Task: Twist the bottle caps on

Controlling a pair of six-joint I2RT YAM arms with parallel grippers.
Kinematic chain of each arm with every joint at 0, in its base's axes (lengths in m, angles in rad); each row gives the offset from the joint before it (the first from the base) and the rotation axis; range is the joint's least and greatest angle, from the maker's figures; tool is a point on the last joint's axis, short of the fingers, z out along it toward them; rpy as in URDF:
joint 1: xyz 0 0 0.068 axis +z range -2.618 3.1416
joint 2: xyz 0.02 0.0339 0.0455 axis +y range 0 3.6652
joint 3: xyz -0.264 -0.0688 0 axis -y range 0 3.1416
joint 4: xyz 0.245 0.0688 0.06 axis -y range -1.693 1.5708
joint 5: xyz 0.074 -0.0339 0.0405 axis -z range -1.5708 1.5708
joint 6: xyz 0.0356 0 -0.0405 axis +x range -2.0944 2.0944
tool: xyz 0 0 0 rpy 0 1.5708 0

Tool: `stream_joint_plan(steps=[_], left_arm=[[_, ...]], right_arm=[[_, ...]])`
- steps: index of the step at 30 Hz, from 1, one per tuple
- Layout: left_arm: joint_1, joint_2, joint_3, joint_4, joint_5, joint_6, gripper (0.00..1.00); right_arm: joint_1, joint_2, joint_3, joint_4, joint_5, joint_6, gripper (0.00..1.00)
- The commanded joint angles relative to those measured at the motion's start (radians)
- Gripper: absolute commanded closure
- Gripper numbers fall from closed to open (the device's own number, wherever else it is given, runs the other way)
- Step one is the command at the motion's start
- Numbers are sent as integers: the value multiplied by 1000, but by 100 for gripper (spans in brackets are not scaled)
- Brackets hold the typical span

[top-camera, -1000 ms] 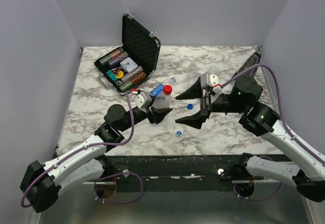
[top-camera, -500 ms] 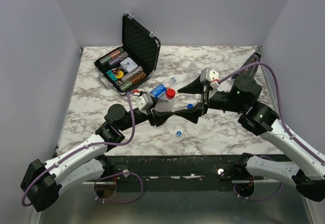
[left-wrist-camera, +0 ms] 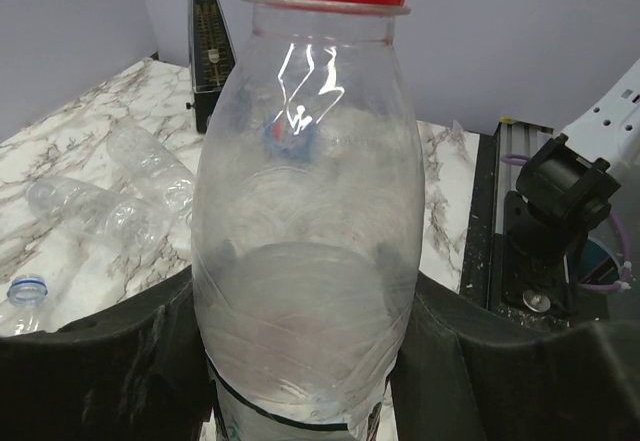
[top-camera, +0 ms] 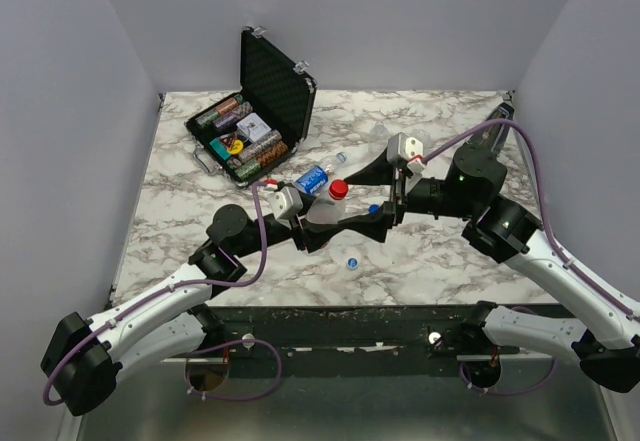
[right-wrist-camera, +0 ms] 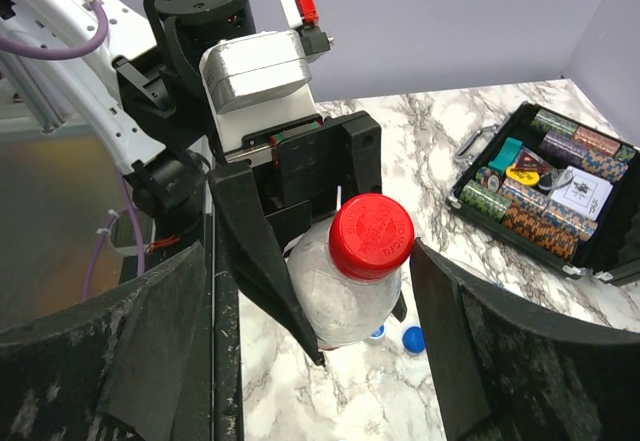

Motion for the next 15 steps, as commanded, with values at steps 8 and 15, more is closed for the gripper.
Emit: stream_joint_plan(steps=[8, 15], left_arm=[[2, -24, 30, -29, -132, 7, 37], [2, -33, 26, -40, -184, 4, 37]], right_arm=[[6, -50, -16, 20, -120, 56, 13], [6, -60, -48, 8, -157, 77, 16]])
